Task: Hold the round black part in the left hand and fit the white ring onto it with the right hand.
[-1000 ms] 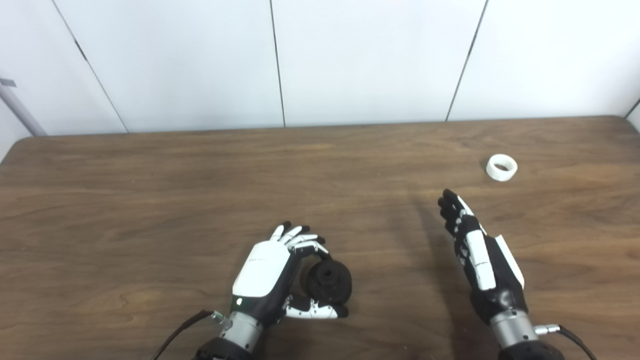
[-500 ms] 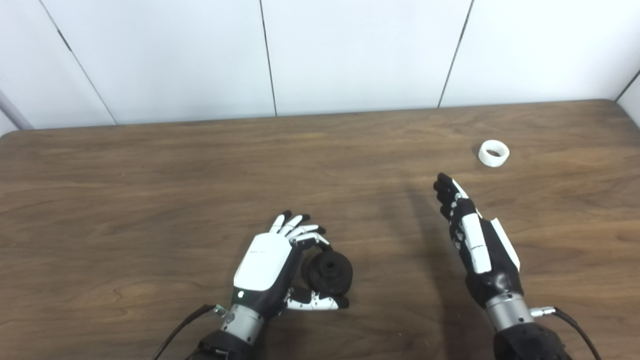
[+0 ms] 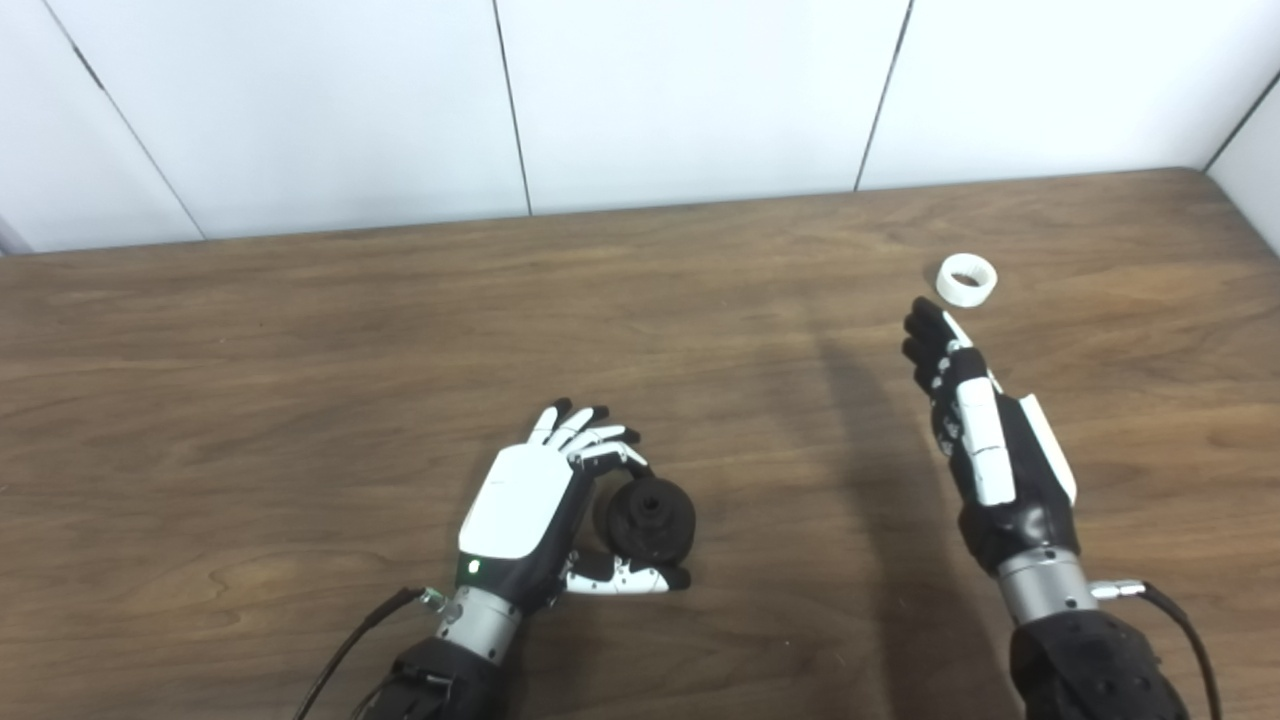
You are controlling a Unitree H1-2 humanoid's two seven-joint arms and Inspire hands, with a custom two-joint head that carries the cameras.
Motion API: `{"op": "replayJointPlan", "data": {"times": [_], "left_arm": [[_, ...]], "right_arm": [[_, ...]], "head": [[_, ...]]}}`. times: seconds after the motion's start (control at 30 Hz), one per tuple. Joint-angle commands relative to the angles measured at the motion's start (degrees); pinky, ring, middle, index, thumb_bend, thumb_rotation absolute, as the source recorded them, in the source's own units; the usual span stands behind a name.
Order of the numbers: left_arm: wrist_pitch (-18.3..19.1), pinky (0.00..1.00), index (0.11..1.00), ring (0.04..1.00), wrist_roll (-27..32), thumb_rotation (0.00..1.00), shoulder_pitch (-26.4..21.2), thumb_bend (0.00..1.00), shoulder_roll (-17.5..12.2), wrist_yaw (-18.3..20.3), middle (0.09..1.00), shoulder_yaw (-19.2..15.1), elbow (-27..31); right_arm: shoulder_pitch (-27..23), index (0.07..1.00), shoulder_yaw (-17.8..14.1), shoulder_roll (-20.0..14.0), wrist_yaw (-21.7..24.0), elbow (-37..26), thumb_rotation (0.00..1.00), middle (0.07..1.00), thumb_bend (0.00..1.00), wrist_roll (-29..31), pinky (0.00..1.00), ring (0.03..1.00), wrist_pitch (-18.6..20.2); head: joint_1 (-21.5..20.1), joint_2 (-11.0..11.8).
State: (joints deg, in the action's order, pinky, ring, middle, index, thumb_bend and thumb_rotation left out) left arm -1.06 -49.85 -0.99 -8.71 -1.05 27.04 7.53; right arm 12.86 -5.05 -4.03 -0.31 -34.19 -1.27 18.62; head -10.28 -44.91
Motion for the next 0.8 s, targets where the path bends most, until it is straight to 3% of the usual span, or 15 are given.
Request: {"op": "replayJointPlan", "data": {"times": [0.0, 0.03, 0.1, 0.23, 0.3, 0.37, 0.5, 0.53, 0.7, 0.77], "left_arm": [[0.2, 1.00, 0.484, 0.916, -0.4, 0.06, -0.3, 0.52, -0.4, 1.2, 0.800, -0.1, -0.9], [0.1, 1.00, 0.484, 0.916, -0.5, 0.06, -0.4, 0.52, -0.5, 1.1, 0.800, 0.0, -1.2], [0.0, 1.00, 0.484, 0.916, -0.5, 0.06, -0.4, 0.52, -0.5, 1.1, 0.802, 0.0, -1.4], [-0.1, 1.00, 0.484, 0.918, -0.5, 0.06, -0.3, 0.52, -0.7, 1.0, 0.801, 0.0, -1.6], [-0.3, 1.00, 0.484, 0.918, -0.4, 0.06, -0.2, 0.52, -0.8, 0.7, 0.800, 0.0, -2.0], [-0.7, 1.00, 0.484, 0.916, -0.5, 0.06, -0.1, 0.52, -1.0, 0.2, 0.798, 0.0, -2.4], [-1.0, 1.00, 0.485, 0.920, -0.4, 0.06, 0.1, 0.52, -1.5, -0.1, 0.801, -0.1, -3.2], [-1.1, 1.00, 0.485, 0.922, -0.4, 0.06, 0.1, 0.52, -1.5, -0.1, 0.802, -0.1, -3.3], [-2.0, 1.00, 0.484, 0.918, -0.3, 0.06, 0.2, 0.52, -1.8, -1.2, 0.799, -0.4, -4.7], [-2.4, 1.00, 0.484, 0.913, -0.5, 0.06, 0.1, 0.52, -1.9, -1.7, 0.800, -0.5, -5.2]], "right_arm": [[4.6, 0.946, -0.7, -1.8, 0.4, -2.9, 0.95, 0.956, 0.55, -1.1, 0.97, 0.956, 0.3], [4.0, 0.948, -1.3, -2.2, 0.5, -2.9, 0.91, 0.958, 0.56, -1.5, 0.97, 0.964, 0.6], [2.8, 0.947, -2.2, -3.0, 0.4, -2.8, 0.87, 0.956, 0.56, -3.0, 0.97, 0.964, 0.9], [-0.8, 0.900, -3.8, -4.5, 0.3, -2.5, 0.67, 0.921, 0.59, -7.8, 0.80, 0.886, 3.3], [-2.5, 0.893, -4.5, -5.0, 0.5, -2.1, 0.60, 0.927, 0.61, -8.8, 0.76, 0.883, 4.8], [-4.2, 0.881, -4.9, -5.6, 0.4, -1.2, 0.52, 0.926, 0.64, -9.4, 0.76, 0.885, 5.8], [-7.2, 0.866, -4.3, -7.4, -0.4, 1.0, 0.47, 0.921, 0.69, -12.9, 0.75, 0.877, 7.2], [-7.9, 0.861, -4.1, -8.2, -0.6, 1.9, 0.45, 0.917, 0.70, -14.3, 0.78, 0.880, 7.1], [-11.6, 0.860, -3.4, -12.6, -1.1, 7.7, 0.40, 0.919, 0.70, -19.4, 0.92, 0.925, 3.4], [-13.2, 0.857, -3.2, -14.3, -1.2, 9.5, 0.40, 0.923, 0.72, -21.2, 0.91, 0.923, 3.2]], "head": [[0.0, -0.1], [-2.5, 0.4], [-2.5, 0.4], [-3.3, 1.1], [-4.1, 1.4], [-5.2, 1.9], [-6.4, 2.9], [-6.6, 3.2], [-8.1, 4.4], [-8.6, 4.8]]}}
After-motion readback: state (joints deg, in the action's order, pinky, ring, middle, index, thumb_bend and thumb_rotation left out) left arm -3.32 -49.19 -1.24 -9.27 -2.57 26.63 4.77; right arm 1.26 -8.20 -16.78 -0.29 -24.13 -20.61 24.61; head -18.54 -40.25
